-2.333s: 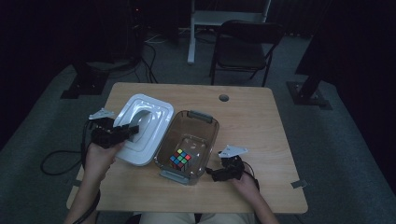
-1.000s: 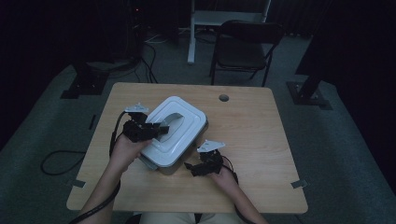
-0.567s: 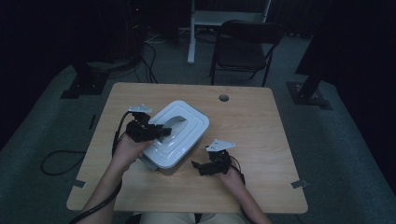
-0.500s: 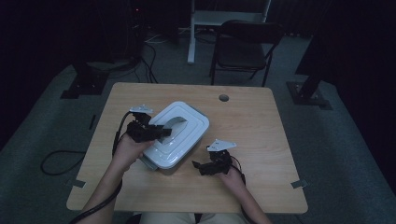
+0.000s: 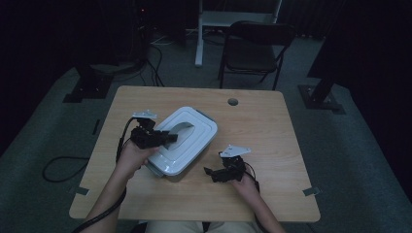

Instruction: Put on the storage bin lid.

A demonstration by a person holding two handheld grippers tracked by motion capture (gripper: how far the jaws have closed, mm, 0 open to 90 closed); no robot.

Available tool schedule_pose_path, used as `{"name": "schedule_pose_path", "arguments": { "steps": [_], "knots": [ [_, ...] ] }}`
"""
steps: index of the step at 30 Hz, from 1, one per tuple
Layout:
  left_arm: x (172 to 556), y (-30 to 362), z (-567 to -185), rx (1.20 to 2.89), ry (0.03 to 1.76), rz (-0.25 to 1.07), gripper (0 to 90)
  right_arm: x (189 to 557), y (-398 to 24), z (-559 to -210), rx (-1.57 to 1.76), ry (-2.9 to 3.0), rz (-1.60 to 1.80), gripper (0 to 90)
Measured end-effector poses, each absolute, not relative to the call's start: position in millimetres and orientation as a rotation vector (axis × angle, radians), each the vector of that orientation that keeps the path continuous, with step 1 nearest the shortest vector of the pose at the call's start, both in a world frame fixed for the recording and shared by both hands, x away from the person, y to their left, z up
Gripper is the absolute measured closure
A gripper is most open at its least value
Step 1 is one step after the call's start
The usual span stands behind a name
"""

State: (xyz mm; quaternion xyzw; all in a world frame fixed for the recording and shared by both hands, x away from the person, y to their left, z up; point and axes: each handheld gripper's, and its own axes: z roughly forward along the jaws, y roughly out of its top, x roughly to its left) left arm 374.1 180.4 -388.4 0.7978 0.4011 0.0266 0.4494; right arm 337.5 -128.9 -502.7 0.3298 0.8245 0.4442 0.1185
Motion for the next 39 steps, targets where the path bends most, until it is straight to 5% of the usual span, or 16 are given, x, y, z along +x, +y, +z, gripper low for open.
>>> {"name": "schedule_pose_path", "arguments": {
  "steps": [18,22,23,39],
  "knots": [
    [365,221,-378,1.841,0.983,0.297,26.2,337,-136,-503,0.974,2.402,1.293,11.3],
    [370,233,-386,1.829,1.033,0.291,11.8,337,-136,-502,0.973,2.401,1.291,11.3],
    [371,235,-387,1.841,1.046,0.294,1.8,337,-136,-502,0.973,2.402,1.294,11.3],
    [397,272,-427,1.715,1.149,0.559,0.6,336,-133,-507,0.98,2.418,1.284,11.3]
  ]
}}
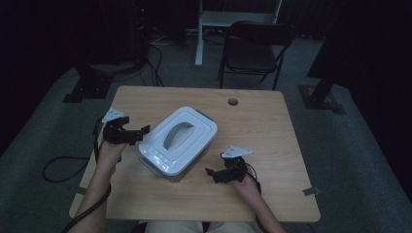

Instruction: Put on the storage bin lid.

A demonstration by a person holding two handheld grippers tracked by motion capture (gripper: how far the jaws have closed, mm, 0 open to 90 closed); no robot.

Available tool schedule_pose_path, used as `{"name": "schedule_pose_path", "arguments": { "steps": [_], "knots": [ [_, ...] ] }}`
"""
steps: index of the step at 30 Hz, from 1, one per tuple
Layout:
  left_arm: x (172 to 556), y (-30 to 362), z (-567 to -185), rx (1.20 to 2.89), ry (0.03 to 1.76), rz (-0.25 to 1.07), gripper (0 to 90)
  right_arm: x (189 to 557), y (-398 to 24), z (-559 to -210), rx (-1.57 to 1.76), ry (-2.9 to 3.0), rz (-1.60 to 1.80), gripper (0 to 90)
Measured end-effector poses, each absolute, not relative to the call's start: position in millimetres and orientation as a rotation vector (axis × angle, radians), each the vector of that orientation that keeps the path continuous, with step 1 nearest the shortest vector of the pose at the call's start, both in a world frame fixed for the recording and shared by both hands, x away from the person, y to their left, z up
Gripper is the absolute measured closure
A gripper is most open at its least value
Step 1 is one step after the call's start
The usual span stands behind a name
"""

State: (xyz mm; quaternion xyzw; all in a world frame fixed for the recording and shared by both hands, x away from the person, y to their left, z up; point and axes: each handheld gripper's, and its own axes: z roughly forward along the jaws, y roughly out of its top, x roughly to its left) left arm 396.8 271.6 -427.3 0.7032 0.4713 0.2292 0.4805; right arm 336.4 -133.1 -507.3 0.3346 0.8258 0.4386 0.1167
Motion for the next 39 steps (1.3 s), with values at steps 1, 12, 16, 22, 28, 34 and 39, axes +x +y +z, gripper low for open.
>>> {"name": "schedule_pose_path", "arguments": {
  "steps": [1,12,16,22,28,34,39],
  "knots": [
    [398,273,-428,1.712,1.148,0.566,0.5,336,-133,-508,0.982,2.423,1.28,11.3],
    [419,283,-468,1.677,1.235,0.624,0.5,337,-135,-508,0.993,2.42,1.299,11.3],
    [423,281,-482,1.682,1.257,0.613,0.5,338,-135,-508,0.995,2.414,1.297,11.3],
    [426,277,-496,1.717,1.25,0.58,0.5,338,-139,-508,1.032,2.39,1.335,11.3],
    [422,269,-502,1.739,1.214,0.592,0.5,338,-142,-509,1.067,2.367,1.337,11.3],
    [422,264,-505,1.758,1.204,0.57,0.5,337,-141,-513,1.078,2.335,1.286,11.3],
    [420,262,-509,1.747,1.203,0.554,0.5,336,-141,-512,1.082,2.319,1.282,11.3]
  ]
}}
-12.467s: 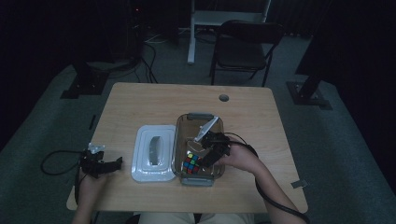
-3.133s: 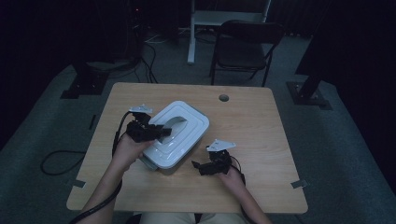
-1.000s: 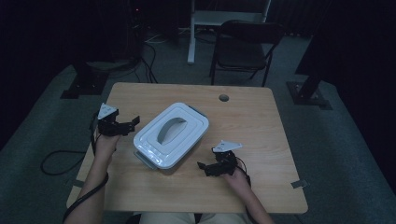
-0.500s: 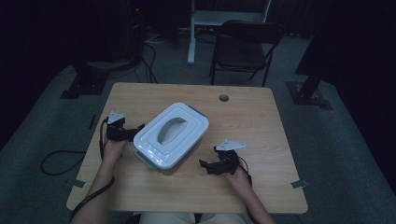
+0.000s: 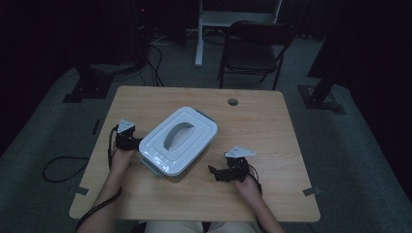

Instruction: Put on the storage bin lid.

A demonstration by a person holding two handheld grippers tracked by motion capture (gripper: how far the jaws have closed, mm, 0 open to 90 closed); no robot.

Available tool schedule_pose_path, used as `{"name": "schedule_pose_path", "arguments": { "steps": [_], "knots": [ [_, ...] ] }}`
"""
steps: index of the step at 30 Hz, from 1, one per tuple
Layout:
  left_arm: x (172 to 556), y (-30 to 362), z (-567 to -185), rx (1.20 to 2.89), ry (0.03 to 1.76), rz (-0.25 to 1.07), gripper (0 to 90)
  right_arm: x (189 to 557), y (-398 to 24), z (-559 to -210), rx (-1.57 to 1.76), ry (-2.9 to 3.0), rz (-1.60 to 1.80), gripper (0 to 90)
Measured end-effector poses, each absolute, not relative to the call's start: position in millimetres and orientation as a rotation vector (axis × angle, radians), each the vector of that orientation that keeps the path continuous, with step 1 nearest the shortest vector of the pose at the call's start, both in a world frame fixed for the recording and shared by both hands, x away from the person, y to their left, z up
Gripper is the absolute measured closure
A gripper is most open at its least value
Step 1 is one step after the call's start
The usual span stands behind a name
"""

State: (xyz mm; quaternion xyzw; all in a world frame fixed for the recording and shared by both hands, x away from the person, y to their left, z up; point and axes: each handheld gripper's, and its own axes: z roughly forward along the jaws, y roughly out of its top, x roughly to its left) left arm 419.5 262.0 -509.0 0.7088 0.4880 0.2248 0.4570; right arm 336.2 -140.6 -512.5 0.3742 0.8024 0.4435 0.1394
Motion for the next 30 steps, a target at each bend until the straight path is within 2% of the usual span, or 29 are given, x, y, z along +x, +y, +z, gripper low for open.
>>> {"name": "schedule_pose_path", "arguments": {
  "steps": [30],
  "knots": [
    [378,221,-513,1.831,1.157,0.461,0.5,339,-150,-514,1.259,2.122,1.173,12.7]
  ]
}}
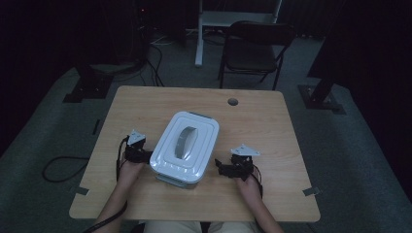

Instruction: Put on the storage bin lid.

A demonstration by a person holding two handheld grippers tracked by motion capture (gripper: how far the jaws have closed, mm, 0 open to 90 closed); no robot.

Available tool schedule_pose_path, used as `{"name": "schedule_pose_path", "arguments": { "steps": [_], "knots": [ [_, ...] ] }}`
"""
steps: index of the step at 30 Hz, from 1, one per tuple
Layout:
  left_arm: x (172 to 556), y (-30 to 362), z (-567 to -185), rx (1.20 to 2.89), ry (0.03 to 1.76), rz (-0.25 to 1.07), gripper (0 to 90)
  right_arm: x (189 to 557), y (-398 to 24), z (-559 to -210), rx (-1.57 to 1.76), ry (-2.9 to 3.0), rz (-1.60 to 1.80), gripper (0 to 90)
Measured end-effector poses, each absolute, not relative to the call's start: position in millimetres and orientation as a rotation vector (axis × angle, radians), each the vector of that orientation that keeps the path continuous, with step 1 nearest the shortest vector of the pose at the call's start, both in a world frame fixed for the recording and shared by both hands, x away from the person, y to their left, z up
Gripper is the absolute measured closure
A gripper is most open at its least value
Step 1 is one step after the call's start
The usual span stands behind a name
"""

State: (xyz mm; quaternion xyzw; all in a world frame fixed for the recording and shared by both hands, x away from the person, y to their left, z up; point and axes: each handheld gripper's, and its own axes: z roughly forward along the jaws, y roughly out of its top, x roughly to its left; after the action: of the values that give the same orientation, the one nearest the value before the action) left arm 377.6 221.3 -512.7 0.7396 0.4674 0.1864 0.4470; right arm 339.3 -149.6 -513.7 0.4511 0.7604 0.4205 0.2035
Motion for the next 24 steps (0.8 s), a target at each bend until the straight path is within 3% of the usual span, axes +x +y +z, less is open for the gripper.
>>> {"name": "schedule_pose_path", "arguments": {
  "steps": [24],
  "knots": [
    [362,178,-504,1.91,1.108,0.508,0.5,337,-164,-505,1.212,2.128,1.142,13.9]
  ]
}}
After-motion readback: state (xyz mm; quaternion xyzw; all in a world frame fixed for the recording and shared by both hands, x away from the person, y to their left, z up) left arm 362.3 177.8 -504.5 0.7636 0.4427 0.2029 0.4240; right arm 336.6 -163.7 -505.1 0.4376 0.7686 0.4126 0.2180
